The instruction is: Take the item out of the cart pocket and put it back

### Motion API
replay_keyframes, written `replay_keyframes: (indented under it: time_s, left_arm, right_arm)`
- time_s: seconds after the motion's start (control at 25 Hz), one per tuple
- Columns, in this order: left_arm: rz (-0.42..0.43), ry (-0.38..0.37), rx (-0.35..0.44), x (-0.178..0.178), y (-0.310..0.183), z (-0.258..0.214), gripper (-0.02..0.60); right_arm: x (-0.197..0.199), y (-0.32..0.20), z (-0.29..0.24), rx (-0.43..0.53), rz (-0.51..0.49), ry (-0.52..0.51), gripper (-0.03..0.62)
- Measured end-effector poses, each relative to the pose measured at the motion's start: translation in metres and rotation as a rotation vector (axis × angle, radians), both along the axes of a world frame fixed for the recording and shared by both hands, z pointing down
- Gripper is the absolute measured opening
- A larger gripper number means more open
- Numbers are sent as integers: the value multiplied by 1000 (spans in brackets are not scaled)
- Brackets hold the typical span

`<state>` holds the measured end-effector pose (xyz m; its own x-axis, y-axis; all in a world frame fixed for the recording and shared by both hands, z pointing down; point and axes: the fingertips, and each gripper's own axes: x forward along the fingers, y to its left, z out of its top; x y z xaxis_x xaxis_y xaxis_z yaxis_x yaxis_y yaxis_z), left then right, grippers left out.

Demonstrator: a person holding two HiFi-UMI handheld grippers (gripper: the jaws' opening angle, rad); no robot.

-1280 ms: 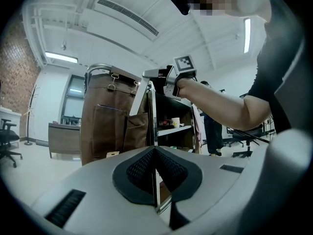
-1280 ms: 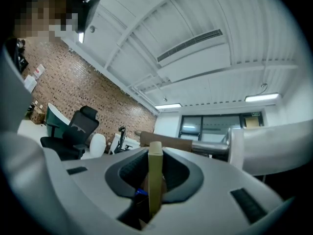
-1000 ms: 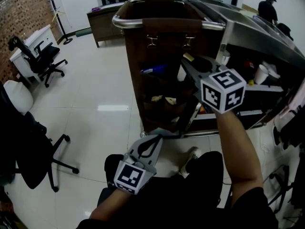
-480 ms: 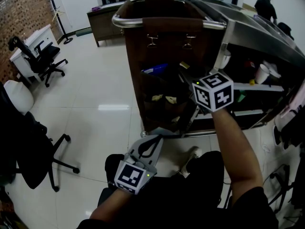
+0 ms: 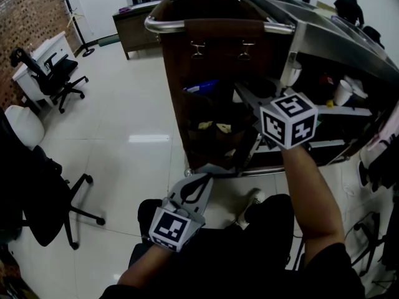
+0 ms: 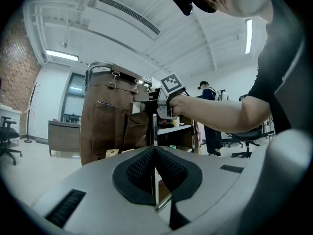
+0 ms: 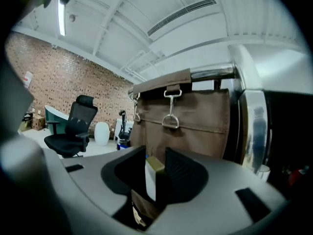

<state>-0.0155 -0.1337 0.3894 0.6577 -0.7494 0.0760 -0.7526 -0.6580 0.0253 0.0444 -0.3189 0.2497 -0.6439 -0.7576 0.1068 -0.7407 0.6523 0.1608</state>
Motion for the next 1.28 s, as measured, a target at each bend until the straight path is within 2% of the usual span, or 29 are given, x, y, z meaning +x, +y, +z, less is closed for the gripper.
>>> replay_keyframes:
  time_s: [0.24,0.32,0.36,0.64,0.96,1.28]
  left_arm:
    - [8,-2,5,4,0,-2,0]
    - [9,-2,8,4,0,-2,0]
    - [9,-2,9,5,0,-3,0]
    - [-5,4,11,0,0,-5,0]
    - [-5,7,11,-2,0,-4,0]
    - [-2,6,16,-1,0,-3,0]
  right_arm:
    - [-3,29,-48,83,-52,-71,137]
    - [-5,41,-60,107,-71,-96,83]
    - [-5,46,-65,116,-76,-110,13]
    - [2,95,-72,126,-129,-176,6]
    - [12,142,-36,91,-131,-193,6]
    - [3,175,60,-75,-115,-159,6]
